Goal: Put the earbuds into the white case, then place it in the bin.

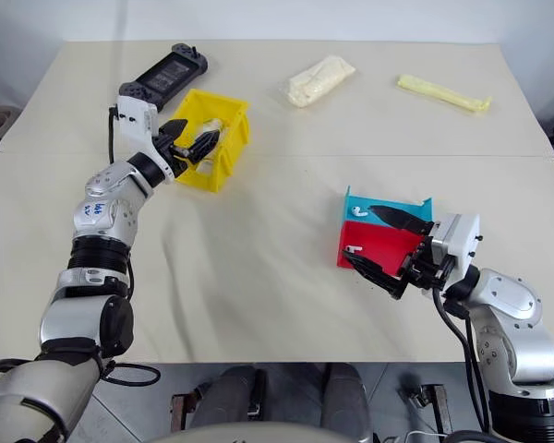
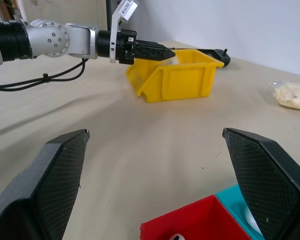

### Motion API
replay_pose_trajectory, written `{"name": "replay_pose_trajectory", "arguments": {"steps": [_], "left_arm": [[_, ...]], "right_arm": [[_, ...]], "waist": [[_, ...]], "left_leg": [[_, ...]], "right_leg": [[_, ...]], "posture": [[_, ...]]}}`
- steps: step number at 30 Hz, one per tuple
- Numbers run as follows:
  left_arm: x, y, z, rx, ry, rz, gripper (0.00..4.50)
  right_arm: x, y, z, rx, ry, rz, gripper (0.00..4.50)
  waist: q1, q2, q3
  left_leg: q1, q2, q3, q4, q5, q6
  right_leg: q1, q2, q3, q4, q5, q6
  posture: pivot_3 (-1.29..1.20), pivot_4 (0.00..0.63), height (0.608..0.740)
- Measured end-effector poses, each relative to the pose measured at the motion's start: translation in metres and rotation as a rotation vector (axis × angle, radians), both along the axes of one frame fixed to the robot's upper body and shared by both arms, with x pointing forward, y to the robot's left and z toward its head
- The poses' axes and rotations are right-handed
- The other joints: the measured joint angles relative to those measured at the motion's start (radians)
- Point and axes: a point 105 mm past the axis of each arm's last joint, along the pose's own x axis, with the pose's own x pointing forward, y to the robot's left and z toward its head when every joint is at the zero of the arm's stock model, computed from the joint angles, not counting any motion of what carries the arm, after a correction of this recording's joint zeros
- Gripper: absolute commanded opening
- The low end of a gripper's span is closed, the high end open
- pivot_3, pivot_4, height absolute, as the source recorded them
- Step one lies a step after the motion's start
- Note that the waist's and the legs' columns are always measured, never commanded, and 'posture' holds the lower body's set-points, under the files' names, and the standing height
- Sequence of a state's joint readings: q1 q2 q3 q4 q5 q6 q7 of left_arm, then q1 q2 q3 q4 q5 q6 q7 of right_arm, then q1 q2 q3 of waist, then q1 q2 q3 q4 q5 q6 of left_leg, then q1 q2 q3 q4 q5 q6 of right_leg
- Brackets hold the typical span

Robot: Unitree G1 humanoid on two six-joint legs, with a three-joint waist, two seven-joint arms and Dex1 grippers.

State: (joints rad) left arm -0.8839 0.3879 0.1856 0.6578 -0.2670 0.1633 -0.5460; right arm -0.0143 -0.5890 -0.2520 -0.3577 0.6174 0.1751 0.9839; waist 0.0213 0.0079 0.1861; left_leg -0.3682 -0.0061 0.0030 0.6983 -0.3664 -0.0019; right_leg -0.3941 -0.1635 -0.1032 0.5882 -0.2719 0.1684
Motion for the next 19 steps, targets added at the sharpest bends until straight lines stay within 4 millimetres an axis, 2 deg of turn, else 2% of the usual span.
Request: {"name": "replay_pose_trajectory", "arguments": {"steps": [3, 6, 8, 14, 17, 19], "left_arm": [[-0.013, 0.010, 0.001, 0.060, -0.020, -0.023, 4.49], [-0.046, 0.026, -0.005, 0.164, -0.036, -0.101, 4.49], [-0.062, 0.028, -0.012, 0.202, -0.028, -0.147, 4.49], [-0.120, 0.037, -0.053, 0.386, 0.035, -0.269, 4.49], [-0.134, 0.039, -0.068, 0.414, 0.049, -0.296, 4.49], [-0.136, 0.038, -0.071, 0.409, 0.038, -0.292, 4.49]], "right_arm": [[0.000, -0.001, 0.000, -0.016, 0.001, 0.005, 4.50], [0.000, -0.008, 0.002, -0.049, -0.002, -0.003, 4.50], [0.001, -0.012, 0.002, -0.063, 0.002, -0.004, 4.50], [0.006, -0.022, -0.001, -0.087, 0.033, 0.010, 4.50], [0.008, -0.024, -0.001, -0.106, 0.037, 0.030, 4.50], [0.007, -0.025, -0.003, -0.113, 0.040, 0.036, 4.50]], "waist": [[-0.001, 0.000, 0.000], [-0.013, 0.000, 0.000], [-0.011, 0.000, 0.000], [0.001, 0.000, 0.000], [0.007, 0.000, 0.000], [0.007, 0.000, 0.000]], "left_leg": [[0.000, 0.000, 0.000, 0.000, 0.000, 0.000], [0.001, 0.001, 0.001, -0.001, 0.000, 0.000], [0.001, 0.001, 0.000, 0.000, 0.000, 0.000], [0.001, 0.001, 0.001, 0.001, 0.000, 0.000], [0.001, 0.001, 0.001, 0.001, 0.000, 0.000], [0.001, 0.001, 0.000, 0.001, 0.000, 0.000]], "right_leg": [[0.000, 0.000, 0.000, 0.000, 0.000, 0.000], [0.000, 0.000, 0.000, 0.000, 0.000, 0.000], [0.000, 0.000, 0.000, 0.000, 0.000, 0.000], [0.000, -0.001, 0.001, 0.001, 0.000, 0.000], [0.000, -0.001, 0.001, 0.001, 0.000, 0.000], [0.000, -0.001, 0.001, 0.001, 0.000, 0.000]], "posture": [[0.00, 0.150, 0.740], [0.00, 0.150, 0.740], [0.00, 0.150, 0.740], [0.00, 0.150, 0.740], [0.00, 0.150, 0.740], [0.00, 0.150, 0.740]]}}
